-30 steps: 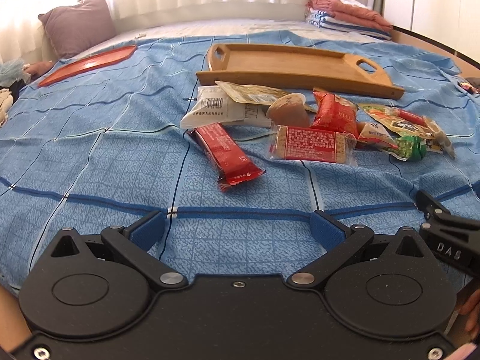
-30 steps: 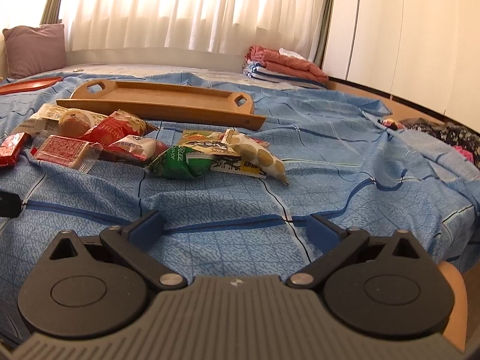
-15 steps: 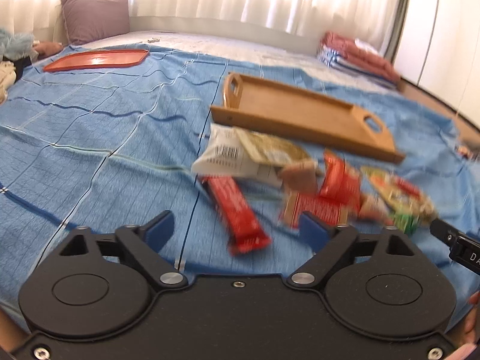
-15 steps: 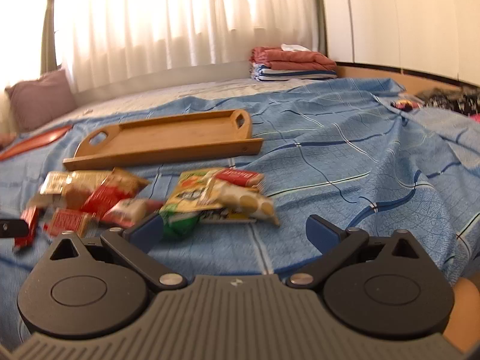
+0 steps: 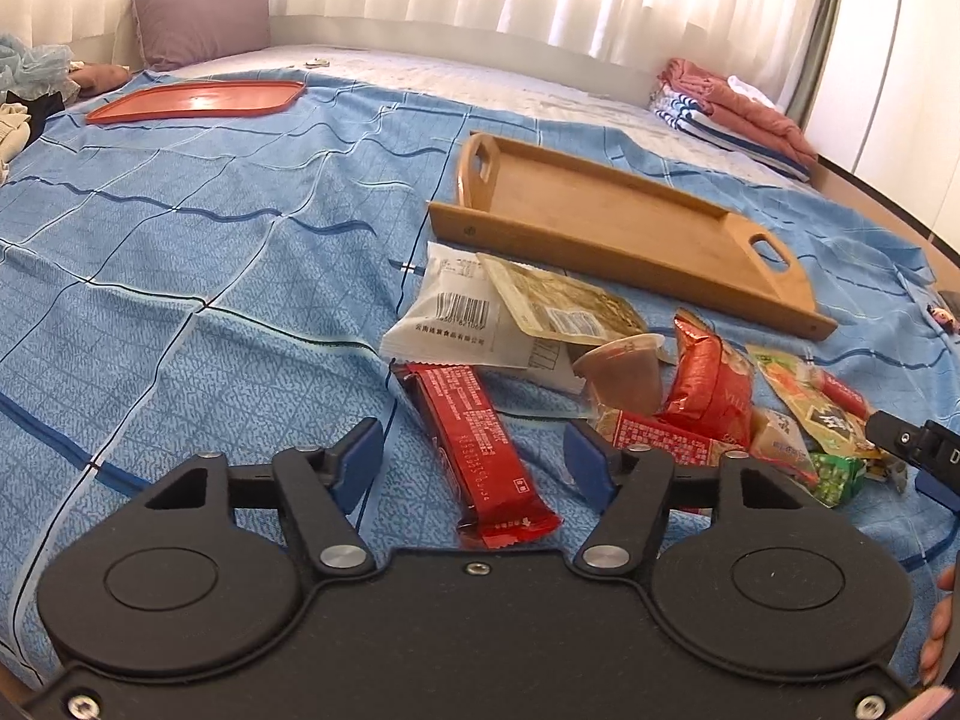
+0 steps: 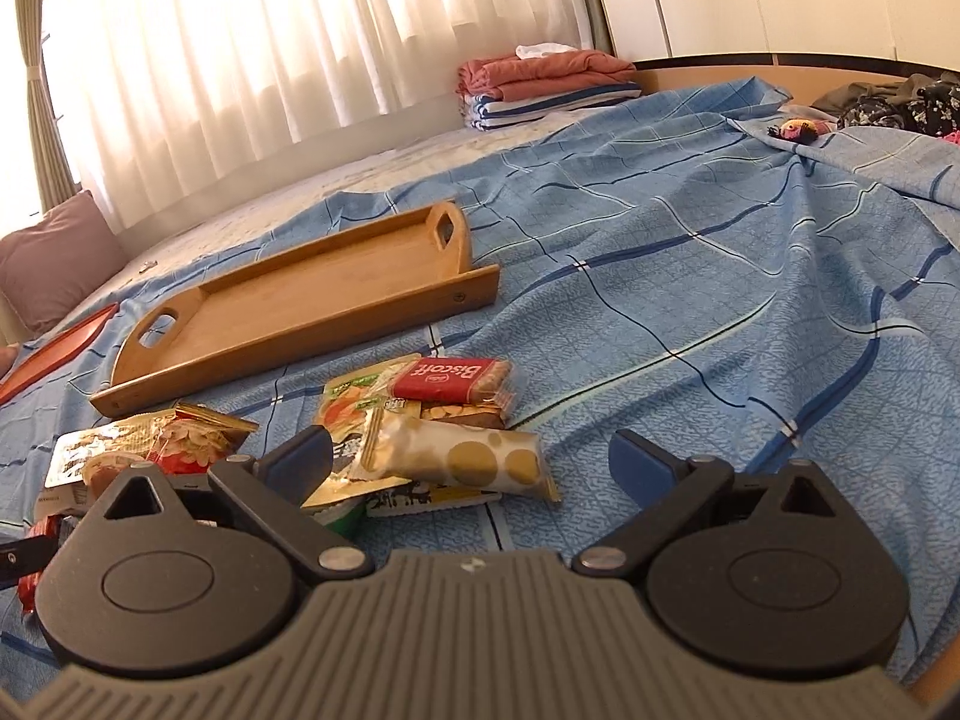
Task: Organize snacks
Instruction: 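Grasp the red snack bar with the left gripper while the right gripper grasps the cream roll, then carry the red bar and cream roll onto the wooden tray with both grippers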
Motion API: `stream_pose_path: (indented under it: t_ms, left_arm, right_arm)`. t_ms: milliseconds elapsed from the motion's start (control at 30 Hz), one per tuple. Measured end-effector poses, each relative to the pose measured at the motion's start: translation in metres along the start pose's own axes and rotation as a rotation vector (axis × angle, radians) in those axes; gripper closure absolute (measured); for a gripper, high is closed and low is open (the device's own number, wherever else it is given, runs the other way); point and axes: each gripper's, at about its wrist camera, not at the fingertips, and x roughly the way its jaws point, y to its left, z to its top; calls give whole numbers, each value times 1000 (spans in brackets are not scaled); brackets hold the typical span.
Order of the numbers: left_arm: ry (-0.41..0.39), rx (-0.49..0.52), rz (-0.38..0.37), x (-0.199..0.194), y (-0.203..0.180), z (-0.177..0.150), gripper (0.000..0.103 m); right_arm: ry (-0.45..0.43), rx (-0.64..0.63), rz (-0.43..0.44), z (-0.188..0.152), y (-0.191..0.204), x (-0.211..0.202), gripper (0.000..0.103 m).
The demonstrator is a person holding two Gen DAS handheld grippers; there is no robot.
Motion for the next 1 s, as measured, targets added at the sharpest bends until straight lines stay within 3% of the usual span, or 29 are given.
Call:
stream_pose_path:
  t_ms: [67, 133, 300, 433, 567, 633, 700, 1000]
  left_arm:
    - [0, 1, 2, 2, 0, 0, 45]
    - [4, 6, -1, 4, 0, 0, 57]
    - [5, 14, 1, 6, 0, 0, 57]
    - [21, 29, 7, 10, -2, 1, 57]
    - [17, 67, 25, 11, -8, 0, 57]
    - [8, 71, 27, 9, -9, -1, 73]
    - [5, 76, 42, 6, -9, -1, 79]
    - [-44, 134, 24, -20, -10, -1, 80]
  right_arm:
    - [13, 2, 10, 0, 3, 5, 9]
    - [19, 13, 13, -1, 3, 9, 11]
    - [7, 12, 14, -3, 5, 10, 20]
    - [-13, 44, 1, -1, 3, 4, 38]
    - [-42, 35, 1, 0, 4, -5, 42]
    - [-50, 18, -2, -1, 6, -8, 43]
    - [-51, 6, 2, -1, 7, -10, 44]
    - [-63, -40, 56, 3, 16, -19, 48]
